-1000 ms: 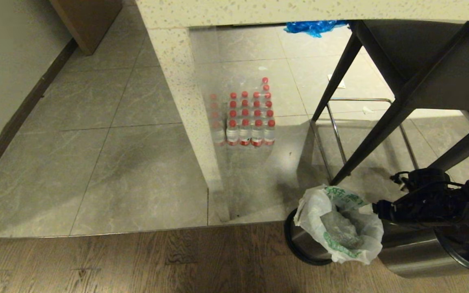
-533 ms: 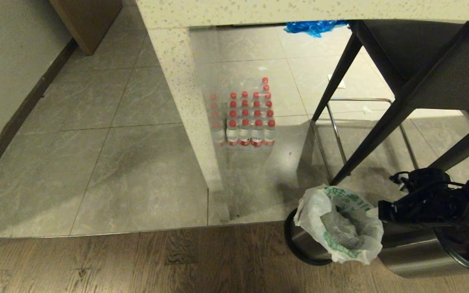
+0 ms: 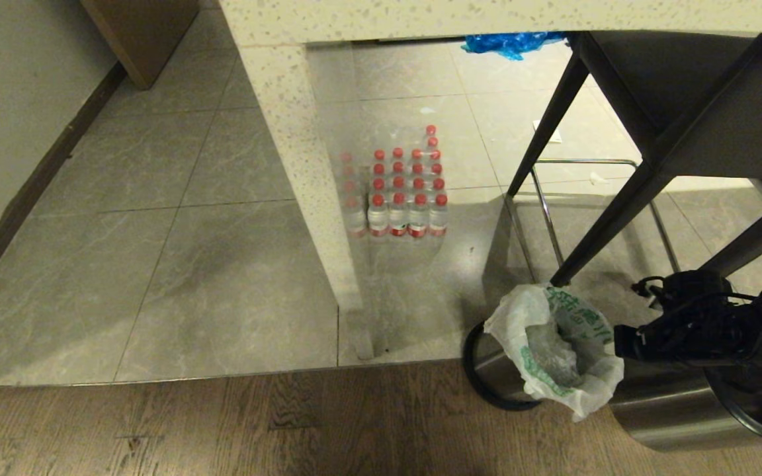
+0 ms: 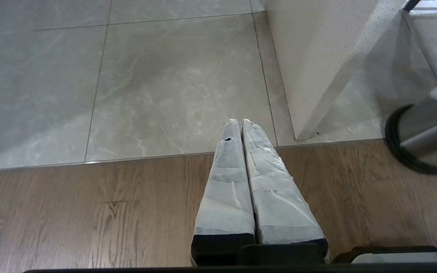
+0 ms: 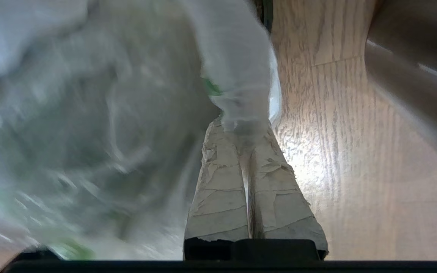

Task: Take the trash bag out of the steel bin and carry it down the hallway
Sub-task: Pick up the trash bag

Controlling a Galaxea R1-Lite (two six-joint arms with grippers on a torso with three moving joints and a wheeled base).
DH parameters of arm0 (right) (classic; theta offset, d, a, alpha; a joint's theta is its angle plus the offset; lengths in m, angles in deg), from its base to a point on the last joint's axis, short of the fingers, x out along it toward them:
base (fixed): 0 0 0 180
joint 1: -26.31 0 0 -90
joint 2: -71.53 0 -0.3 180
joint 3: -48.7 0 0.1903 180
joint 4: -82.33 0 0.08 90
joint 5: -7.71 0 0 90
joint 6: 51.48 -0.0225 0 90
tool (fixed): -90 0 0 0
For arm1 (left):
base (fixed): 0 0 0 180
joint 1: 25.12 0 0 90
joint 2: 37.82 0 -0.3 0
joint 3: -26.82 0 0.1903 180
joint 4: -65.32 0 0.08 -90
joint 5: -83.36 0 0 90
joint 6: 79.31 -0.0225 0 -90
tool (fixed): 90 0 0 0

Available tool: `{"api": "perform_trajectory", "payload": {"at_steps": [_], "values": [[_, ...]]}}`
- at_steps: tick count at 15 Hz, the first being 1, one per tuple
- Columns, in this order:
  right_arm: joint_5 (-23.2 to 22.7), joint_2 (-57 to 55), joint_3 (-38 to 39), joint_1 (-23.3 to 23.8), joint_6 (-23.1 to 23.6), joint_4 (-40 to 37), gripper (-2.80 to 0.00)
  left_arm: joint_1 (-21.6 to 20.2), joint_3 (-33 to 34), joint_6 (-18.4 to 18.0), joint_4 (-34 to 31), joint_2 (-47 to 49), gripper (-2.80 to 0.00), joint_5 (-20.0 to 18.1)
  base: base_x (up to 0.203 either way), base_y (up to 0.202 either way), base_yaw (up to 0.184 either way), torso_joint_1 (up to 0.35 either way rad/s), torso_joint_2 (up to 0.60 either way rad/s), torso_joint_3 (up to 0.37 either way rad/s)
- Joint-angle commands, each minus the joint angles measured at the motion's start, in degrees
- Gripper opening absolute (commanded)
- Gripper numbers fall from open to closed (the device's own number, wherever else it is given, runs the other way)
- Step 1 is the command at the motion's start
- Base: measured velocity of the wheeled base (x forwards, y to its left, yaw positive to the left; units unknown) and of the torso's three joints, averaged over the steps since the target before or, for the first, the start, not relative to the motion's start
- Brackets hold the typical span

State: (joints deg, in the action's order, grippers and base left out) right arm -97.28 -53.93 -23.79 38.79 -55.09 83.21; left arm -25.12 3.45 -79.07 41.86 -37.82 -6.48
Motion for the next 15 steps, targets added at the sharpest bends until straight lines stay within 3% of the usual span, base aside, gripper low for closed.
{"api": "perform_trajectory", "payload": {"at_steps": [1,5,8,15], "values": [[-0.1,2.0,0.8,0.0,1.1,0.2,-2.80,0.0,0.1,0.0,0.0,0.0,-2.80,0.0,0.000,0.000,0.000,0.000,0.00,0.000],[0.3,5.9,2.9,0.1,4.5,-0.3,-2.80,0.0,0.0,0.0,0.0,0.1,-2.80,0.0,0.000,0.000,0.000,0.000,0.00,0.000],[0.3,7.2,4.3,0.4,10.8,-4.9,-2.80,0.0,0.1,0.0,0.0,0.1,-2.80,0.0,0.000,0.000,0.000,0.000,0.00,0.000],[0.0,10.3,5.1,1.4,13.1,-5.9,-2.80,0.0,0.1,0.0,0.0,0.0,-2.80,0.0,0.000,0.000,0.000,0.000,0.00,0.000]]}}
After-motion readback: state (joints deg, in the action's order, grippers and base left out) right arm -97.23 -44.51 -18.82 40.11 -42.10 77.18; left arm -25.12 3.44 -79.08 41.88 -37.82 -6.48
